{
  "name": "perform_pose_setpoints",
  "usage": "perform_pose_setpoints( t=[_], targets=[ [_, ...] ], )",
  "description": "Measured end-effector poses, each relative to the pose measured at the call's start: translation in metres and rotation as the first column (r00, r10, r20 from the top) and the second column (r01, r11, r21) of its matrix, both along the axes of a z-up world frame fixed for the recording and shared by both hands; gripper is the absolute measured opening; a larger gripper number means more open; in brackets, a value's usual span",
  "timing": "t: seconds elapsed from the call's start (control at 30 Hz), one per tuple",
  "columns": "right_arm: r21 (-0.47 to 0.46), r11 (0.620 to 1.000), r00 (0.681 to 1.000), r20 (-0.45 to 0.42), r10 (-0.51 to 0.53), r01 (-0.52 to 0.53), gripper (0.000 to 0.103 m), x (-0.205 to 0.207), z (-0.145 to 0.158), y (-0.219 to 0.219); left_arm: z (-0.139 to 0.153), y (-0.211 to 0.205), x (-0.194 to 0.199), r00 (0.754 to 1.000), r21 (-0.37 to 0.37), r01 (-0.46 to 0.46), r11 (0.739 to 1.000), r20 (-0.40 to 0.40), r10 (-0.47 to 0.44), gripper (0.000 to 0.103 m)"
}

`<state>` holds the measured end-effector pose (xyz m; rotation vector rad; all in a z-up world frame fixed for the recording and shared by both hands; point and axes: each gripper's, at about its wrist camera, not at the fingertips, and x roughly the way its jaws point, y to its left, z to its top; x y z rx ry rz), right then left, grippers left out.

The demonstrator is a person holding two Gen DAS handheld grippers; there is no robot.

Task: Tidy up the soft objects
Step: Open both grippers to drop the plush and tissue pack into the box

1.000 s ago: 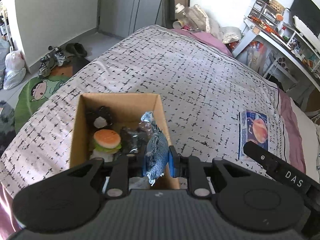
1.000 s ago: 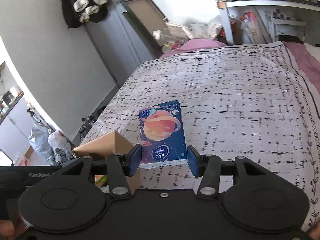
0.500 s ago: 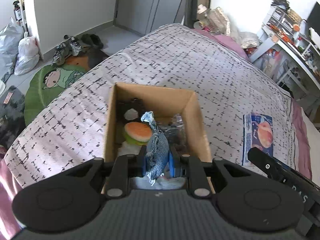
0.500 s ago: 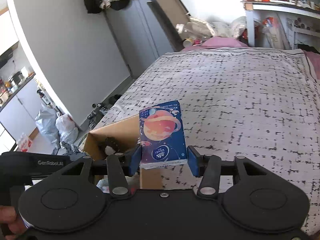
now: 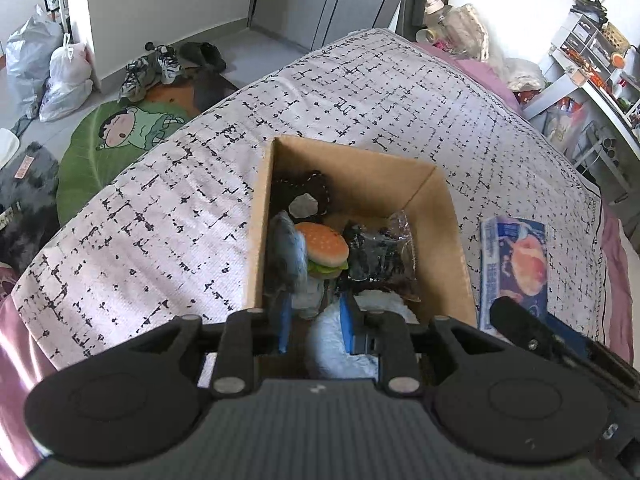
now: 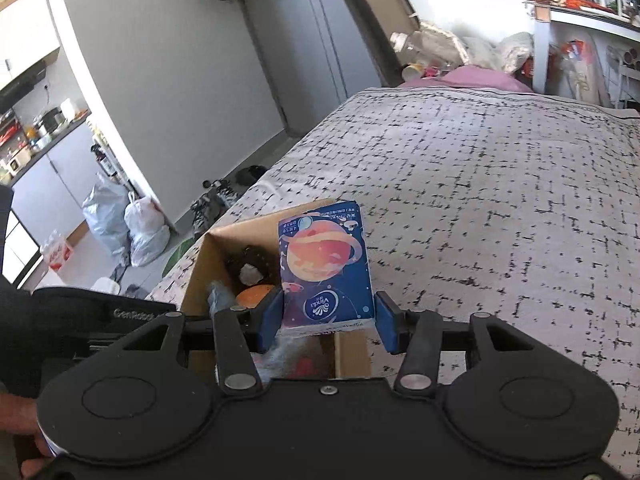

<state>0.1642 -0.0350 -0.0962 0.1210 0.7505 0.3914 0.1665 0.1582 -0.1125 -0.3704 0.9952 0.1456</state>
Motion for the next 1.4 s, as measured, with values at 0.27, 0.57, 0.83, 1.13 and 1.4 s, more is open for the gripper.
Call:
perform_pose_setpoints(
  t=[0.27,0.57,0.83,1.13,1.4],
  targets=[
    [0.002,0.999,0.999,-0.004,0.041,-0.041,0.048,-0.001,-0.004,0.018,0.003,0.009,-0.002,1.000,-0.025,-0.002,1.000,0.007,0.002,0.024],
    [-0.023,0.998,0.998,-0.012,0.060,-0.060,0.055,-0.008,-0.003,0.024,0.008,0.012,-0.008,1.000,-0.028,0.001,1.000,0.015,0.000,0.024],
    [-0.016,0.999,0.999,-0.020,0.046,-0.047,0.055,-0.012,0.001,0.012,0.019,0.006,-0.014,1.000,-0.012,0.008,1.000,0.025,-0.008,0.028],
    [-0.006,0.999,0.999,-0.036,0.035,-0.035,0.059,-0.018,0.011,-0.012,0.031,-0.017,-0.023,0.999,0.039,0.036,0.999,0.023,-0.036,0.056],
    [-0.004,1.000,0.999,-0.032,0.004,-0.004,0.071,-0.027,0.021,-0.037,0.044,-0.036,-0.034,0.998,0.066,0.048,0.997,0.040,-0.051,0.080]
  ],
)
